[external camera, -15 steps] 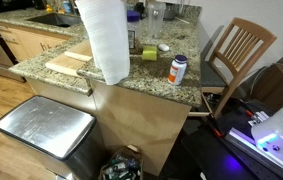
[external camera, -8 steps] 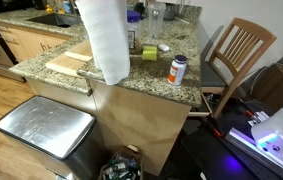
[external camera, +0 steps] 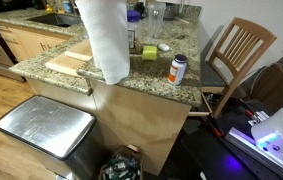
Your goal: Pick the spoon on top of the paper towel and put it on the table
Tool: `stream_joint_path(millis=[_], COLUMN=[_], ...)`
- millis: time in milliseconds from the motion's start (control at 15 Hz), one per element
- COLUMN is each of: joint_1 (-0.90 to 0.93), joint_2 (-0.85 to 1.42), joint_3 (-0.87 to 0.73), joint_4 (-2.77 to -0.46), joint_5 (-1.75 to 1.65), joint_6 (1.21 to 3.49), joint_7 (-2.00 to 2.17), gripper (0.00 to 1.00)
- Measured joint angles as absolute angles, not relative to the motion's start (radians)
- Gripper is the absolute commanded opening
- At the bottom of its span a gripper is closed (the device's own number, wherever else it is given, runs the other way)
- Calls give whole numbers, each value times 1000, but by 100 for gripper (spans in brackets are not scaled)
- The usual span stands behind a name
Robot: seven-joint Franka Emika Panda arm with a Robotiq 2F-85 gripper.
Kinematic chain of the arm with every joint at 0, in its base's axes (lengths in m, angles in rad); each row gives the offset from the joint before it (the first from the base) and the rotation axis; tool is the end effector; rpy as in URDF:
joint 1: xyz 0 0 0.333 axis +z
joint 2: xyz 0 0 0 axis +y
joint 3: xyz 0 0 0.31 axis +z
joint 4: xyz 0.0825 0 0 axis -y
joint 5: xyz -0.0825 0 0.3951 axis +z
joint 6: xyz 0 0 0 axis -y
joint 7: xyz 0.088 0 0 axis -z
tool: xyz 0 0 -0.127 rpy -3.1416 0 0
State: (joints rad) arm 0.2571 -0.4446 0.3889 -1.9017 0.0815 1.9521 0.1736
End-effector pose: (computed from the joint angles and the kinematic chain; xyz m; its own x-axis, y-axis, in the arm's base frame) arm 0.3497 0.3249 0.6858 0.7962 0.3998 0.4542 0.4469 -0.8946 0.0041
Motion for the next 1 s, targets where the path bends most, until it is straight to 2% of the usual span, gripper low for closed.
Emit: stream_joint_path(millis=[600,1000], joint_1=[261,261], joint_2=[-332,-249], joint_3=[446,486], joint_4=[-1923,-1974], joint_5=[31,-121], joint_6=[2051,2239], joint_7=[254,384], gripper=[100,100])
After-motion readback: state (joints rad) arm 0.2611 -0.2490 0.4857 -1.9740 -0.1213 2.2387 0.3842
